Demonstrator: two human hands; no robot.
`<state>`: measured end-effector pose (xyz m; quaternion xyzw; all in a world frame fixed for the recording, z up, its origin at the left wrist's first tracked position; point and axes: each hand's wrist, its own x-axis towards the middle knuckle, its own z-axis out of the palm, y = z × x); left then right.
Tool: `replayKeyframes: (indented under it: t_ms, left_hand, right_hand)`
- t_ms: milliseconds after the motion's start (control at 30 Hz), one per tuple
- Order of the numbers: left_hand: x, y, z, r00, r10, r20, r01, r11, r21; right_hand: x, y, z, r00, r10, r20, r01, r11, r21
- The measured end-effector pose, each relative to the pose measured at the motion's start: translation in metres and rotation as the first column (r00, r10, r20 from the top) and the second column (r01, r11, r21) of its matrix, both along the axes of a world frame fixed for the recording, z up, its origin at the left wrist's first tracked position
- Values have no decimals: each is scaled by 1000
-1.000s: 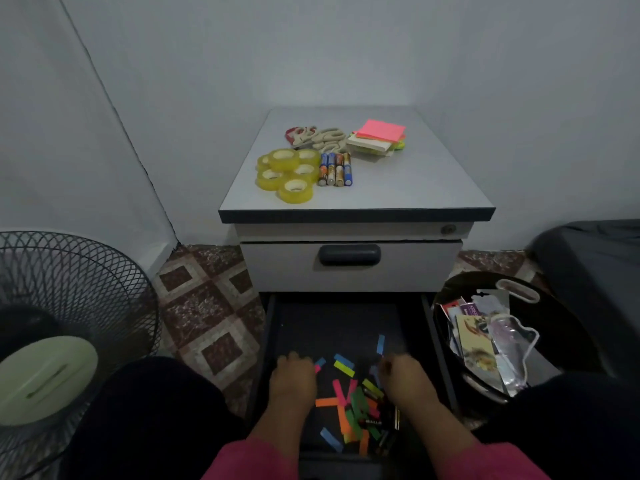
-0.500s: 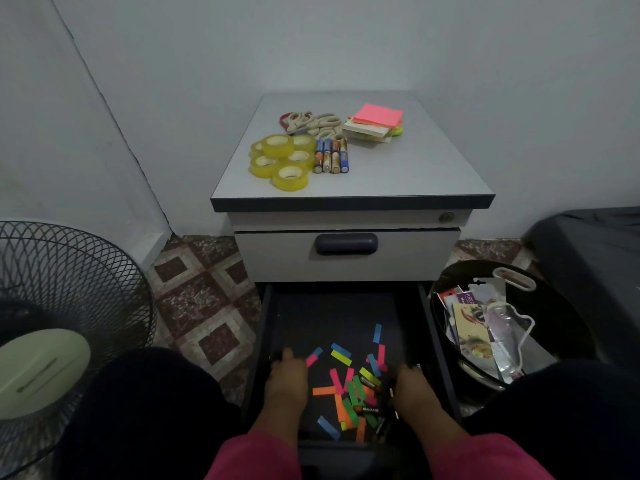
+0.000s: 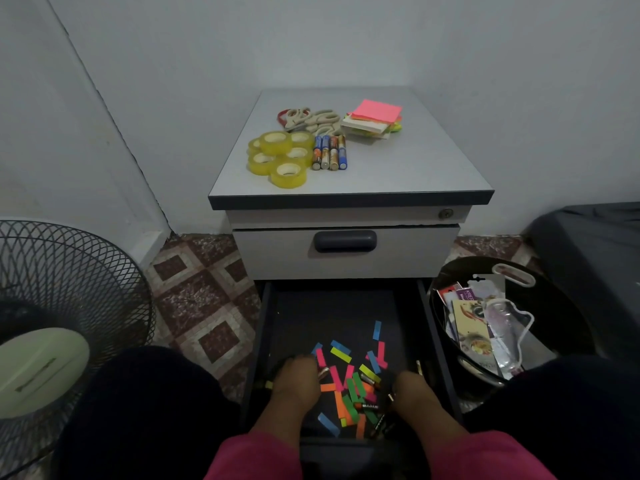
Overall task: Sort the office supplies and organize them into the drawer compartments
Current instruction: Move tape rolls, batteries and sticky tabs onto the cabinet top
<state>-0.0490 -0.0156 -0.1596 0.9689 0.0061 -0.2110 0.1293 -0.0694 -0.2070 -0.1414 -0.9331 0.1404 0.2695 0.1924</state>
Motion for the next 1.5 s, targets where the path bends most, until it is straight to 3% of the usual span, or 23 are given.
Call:
replayKeyframes:
  t_ms: [133, 300, 567, 733, 900, 1100, 1367, 1500]
  left_hand:
    - [-4, -16, -1, 995, -102, 9, 103, 991, -85]
    - [-9, -19, -6, 982, -187, -20, 186, 982, -36]
    - [-9, -16, -5, 975, -222, -27, 222, 975, -15]
    - [-10, -19, -7, 967, -254, -33, 250, 964, -85]
    - [-11, -23, -6, 949, -311, -50, 304, 947, -106]
    - [-11, -19, -9, 949, -313, -40, 307, 945, -111]
    - [-8, -19, -10, 956, -292, -42, 285, 951, -121]
    - [-8, -18, -10, 956, -293, -26, 289, 951, -113]
  right_hand:
    - [0, 0, 3, 1000, -1, 13, 1, 1000, 9]
    - [3, -3, 0, 999, -40, 15, 40, 999, 15]
    - [6, -3, -9, 998, -58, 10, 57, 998, 16]
    - [6, -4, -15, 998, -63, 7, 63, 998, 8]
    - [6, -5, -16, 985, -153, 87, 153, 988, -2]
    - [8, -8, -20, 970, -234, 63, 236, 971, -37]
    - [10, -12, -25, 986, -162, 30, 161, 986, 52]
    - [12, -5, -29, 995, -74, 64, 54, 964, 261]
